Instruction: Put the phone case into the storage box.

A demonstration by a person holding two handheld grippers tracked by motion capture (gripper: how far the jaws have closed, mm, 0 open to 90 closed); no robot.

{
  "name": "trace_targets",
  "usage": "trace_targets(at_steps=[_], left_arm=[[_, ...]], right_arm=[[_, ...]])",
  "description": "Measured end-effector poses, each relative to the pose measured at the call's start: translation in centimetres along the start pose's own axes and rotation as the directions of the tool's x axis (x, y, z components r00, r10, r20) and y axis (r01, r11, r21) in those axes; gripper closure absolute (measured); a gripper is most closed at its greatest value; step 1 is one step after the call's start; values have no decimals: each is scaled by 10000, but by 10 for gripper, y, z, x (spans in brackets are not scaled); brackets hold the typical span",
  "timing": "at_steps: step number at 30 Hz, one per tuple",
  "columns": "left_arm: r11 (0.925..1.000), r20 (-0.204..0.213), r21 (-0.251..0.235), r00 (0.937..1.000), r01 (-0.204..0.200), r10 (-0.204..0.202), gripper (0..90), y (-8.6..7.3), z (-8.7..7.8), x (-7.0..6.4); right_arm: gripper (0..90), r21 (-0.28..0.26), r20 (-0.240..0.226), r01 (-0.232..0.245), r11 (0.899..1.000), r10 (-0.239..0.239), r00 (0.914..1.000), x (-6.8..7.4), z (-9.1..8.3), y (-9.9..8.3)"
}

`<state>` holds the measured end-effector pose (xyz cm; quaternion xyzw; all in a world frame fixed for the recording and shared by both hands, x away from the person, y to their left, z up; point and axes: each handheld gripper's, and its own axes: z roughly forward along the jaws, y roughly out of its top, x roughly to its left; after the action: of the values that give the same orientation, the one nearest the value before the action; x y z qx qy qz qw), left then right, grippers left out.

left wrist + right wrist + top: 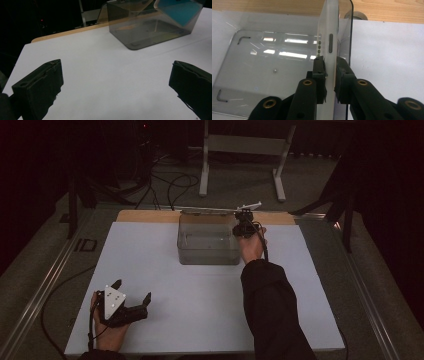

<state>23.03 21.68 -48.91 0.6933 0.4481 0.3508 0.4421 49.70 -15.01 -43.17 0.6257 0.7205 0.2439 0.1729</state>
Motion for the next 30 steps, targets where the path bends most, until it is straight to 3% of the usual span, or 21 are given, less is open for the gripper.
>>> trace_targets(at_steps=[30], left_arm=[[10000, 1, 5, 10000, 24, -24, 1, 0, 0, 0]], right_arm=[[802, 181, 220, 285, 9994, -289, 9993, 8, 3, 0]])
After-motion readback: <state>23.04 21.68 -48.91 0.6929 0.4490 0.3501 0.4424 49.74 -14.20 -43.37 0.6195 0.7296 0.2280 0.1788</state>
